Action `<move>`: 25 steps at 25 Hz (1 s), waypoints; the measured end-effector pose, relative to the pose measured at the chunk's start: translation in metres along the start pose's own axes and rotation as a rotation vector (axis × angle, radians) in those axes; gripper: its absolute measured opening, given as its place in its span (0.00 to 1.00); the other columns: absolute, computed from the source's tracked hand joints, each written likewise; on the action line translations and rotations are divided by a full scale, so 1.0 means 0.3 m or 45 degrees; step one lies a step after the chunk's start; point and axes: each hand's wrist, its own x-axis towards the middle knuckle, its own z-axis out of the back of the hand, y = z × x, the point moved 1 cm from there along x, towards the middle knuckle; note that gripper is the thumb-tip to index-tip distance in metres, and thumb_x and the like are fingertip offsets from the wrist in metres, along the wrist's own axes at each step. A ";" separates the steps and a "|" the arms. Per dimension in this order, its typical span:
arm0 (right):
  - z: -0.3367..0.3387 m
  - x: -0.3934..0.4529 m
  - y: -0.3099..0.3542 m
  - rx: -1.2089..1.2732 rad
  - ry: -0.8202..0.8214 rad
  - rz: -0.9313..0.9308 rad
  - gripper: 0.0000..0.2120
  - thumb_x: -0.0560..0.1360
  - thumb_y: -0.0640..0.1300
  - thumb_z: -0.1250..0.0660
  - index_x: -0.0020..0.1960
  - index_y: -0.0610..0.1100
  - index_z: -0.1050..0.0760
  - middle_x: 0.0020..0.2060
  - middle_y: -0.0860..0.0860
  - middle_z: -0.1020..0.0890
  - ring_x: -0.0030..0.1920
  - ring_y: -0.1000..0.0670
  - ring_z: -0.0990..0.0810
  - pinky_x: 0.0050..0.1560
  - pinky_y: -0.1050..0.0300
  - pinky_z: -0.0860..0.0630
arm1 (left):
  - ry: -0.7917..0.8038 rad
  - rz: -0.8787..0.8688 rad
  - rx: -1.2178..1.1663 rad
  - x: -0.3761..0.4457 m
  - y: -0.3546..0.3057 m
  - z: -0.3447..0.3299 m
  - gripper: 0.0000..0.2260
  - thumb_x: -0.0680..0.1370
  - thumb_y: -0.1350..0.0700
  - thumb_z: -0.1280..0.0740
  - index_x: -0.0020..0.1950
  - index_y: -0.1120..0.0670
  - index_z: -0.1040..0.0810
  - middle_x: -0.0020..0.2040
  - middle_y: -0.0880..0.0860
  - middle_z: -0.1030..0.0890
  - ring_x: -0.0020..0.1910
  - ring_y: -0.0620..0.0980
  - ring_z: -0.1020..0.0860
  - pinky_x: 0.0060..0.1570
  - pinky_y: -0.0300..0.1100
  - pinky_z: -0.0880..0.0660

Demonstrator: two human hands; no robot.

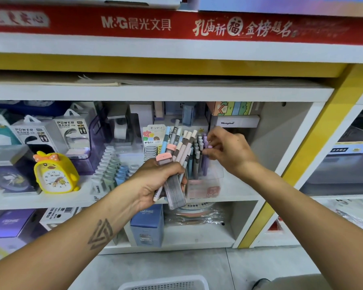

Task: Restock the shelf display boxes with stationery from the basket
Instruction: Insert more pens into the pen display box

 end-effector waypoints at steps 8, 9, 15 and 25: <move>0.022 0.003 0.057 0.246 -0.073 -0.119 0.07 0.77 0.49 0.28 0.50 0.46 0.17 0.40 0.50 0.14 0.39 0.50 0.18 0.40 0.54 0.22 | 0.063 0.001 -0.021 -0.015 -0.023 -0.012 0.05 0.74 0.65 0.30 0.49 0.61 0.19 0.37 0.64 0.18 0.31 0.57 0.21 0.37 0.46 0.21; 0.015 0.000 0.078 0.583 0.054 -0.223 0.08 0.76 0.48 0.27 0.51 0.45 0.18 0.39 0.48 0.13 0.35 0.50 0.18 0.35 0.57 0.24 | 0.069 -0.006 -0.023 -0.016 -0.025 -0.014 0.05 0.74 0.65 0.30 0.49 0.61 0.19 0.37 0.64 0.19 0.31 0.57 0.21 0.38 0.46 0.21; 0.000 -0.009 0.126 1.112 0.128 -0.393 0.07 0.73 0.32 0.27 0.51 0.33 0.20 0.35 0.42 0.16 0.30 0.50 0.20 0.32 0.62 0.23 | 0.051 -0.004 -0.047 -0.010 -0.030 -0.013 0.09 0.74 0.64 0.30 0.53 0.61 0.18 0.45 0.66 0.16 0.39 0.63 0.16 0.43 0.54 0.19; 0.030 -0.010 0.048 0.058 -0.144 -0.043 0.06 0.78 0.41 0.30 0.48 0.51 0.22 0.39 0.52 0.16 0.39 0.53 0.16 0.46 0.52 0.17 | -0.065 -0.019 -0.100 -0.004 -0.036 0.004 0.04 0.73 0.67 0.30 0.45 0.60 0.18 0.35 0.62 0.19 0.29 0.55 0.21 0.32 0.42 0.21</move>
